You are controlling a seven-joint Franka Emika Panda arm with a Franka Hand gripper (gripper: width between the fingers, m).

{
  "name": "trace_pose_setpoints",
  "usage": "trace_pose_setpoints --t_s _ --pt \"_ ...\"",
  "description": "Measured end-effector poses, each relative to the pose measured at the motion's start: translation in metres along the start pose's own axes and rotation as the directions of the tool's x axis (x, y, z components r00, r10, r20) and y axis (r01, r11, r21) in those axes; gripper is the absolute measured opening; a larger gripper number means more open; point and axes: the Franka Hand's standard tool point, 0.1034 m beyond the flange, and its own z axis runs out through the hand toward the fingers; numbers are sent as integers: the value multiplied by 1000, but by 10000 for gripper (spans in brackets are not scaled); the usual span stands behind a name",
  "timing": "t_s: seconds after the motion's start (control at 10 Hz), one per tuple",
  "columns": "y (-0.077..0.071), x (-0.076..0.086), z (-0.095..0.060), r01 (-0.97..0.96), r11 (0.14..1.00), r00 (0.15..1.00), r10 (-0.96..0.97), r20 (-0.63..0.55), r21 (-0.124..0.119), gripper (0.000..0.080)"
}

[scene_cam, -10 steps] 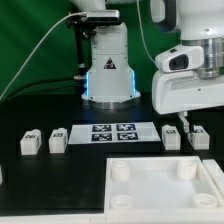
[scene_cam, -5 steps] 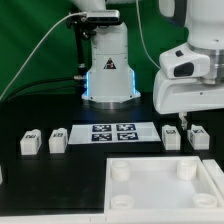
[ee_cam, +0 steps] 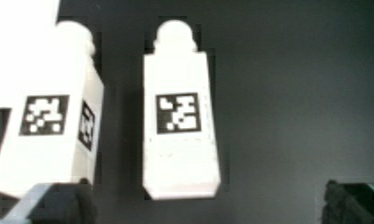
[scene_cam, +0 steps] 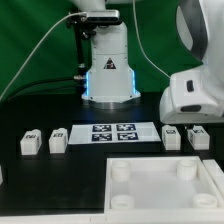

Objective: Assemble one leg

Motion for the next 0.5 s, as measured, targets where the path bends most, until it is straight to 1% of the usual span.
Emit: trace_pose_setpoints --t_s 0.1,0.3,0.5 --pt "-1 3 -1 0 1000 1000 0 -12 3 649" --pt "-1 3 1 0 1000 1000 0 -9 2 649" --pt "-4 3 18 -2 1000 1000 2 7 -8 649"
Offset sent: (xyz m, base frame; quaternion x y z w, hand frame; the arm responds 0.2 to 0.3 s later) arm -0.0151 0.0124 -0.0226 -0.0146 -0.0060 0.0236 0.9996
